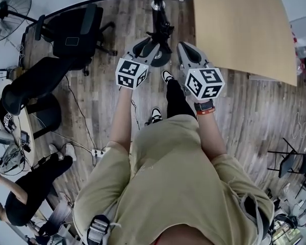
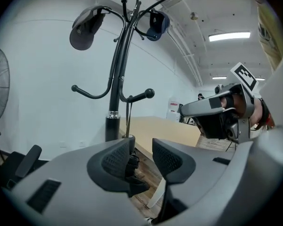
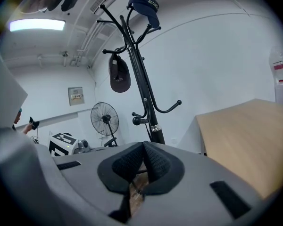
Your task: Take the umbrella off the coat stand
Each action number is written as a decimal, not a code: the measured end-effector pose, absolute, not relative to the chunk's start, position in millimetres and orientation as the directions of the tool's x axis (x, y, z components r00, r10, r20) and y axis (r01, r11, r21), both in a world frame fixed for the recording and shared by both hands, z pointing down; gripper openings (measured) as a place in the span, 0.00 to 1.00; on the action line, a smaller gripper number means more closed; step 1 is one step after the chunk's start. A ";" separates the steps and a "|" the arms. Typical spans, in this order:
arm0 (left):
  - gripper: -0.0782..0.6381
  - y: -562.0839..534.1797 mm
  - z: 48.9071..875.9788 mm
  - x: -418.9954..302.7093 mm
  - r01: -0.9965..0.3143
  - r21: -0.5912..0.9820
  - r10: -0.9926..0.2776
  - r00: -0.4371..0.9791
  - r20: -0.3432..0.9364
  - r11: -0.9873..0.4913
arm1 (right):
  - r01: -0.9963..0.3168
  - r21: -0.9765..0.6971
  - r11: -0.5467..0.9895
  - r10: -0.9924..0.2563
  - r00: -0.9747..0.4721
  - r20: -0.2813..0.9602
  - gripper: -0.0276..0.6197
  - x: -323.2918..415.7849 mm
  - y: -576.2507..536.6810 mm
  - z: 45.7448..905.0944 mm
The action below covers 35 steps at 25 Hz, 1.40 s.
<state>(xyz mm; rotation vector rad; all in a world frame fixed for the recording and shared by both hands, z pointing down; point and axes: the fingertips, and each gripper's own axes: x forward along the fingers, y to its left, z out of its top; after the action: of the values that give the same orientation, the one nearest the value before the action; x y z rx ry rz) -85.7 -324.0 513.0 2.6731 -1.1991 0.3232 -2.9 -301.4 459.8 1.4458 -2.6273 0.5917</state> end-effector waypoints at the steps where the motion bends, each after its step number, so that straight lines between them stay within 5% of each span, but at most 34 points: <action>1: 0.34 -326.5 516.7 -83.1 -0.739 0.082 -0.695 0.660 0.284 -0.669 | -0.828 -0.291 0.479 -0.794 -0.550 0.258 0.07 -1.1 -303.5 460.9; 10: 0.48 -350.5 566.4 -74.2 -0.686 0.116 -0.617 0.705 0.349 -0.718 | -0.822 -0.310 0.478 -0.781 -0.559 0.279 0.07 -5.2 -317.1 481.5; 35: 0.57 -436.0 647.6 -43.3 -0.691 0.084 -0.605 0.679 0.416 -0.718 | -0.812 -0.355 0.464 -0.752 -0.572 0.327 0.07 6.6 -345.2 522.9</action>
<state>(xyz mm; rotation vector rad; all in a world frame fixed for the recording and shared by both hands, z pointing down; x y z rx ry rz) -43.3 -436.0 647.6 2.6582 -1.0430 0.5338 6.6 -345.2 522.9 1.3856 -2.5798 0.7289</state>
